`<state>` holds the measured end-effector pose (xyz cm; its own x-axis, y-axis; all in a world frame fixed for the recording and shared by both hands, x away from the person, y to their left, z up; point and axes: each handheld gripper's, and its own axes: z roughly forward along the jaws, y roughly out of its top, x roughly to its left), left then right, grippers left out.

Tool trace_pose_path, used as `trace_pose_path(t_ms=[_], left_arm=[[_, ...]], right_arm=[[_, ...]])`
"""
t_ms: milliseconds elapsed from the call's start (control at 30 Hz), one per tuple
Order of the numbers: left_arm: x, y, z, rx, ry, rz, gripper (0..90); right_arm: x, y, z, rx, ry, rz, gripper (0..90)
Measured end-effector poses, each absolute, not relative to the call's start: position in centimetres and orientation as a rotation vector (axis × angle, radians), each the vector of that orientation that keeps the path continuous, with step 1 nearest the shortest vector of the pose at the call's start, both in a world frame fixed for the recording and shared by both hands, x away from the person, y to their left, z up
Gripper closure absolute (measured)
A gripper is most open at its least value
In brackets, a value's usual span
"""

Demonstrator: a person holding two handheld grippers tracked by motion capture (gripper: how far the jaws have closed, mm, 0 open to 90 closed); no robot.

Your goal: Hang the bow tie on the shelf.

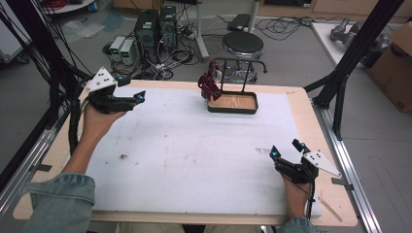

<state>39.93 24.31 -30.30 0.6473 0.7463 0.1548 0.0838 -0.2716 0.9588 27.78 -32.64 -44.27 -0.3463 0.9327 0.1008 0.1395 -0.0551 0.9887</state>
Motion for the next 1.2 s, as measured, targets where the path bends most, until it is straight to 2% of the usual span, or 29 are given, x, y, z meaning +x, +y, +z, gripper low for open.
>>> trace_pose_path(t_ms=[567, 1200], left_arm=[[33.0, 29.1, -32.1, 1.704, 0.704, 0.807, 25.9], [28.4, 32.2, -38.1, 1.652, 0.845, 0.79, 23.3]], right_arm=[[27.8, -32.7, -44.3, 1.183, 1.528, 1.471, 11.4], [27.8, -32.7, -44.3, 1.184, 1.527, 1.466, 11.4]])
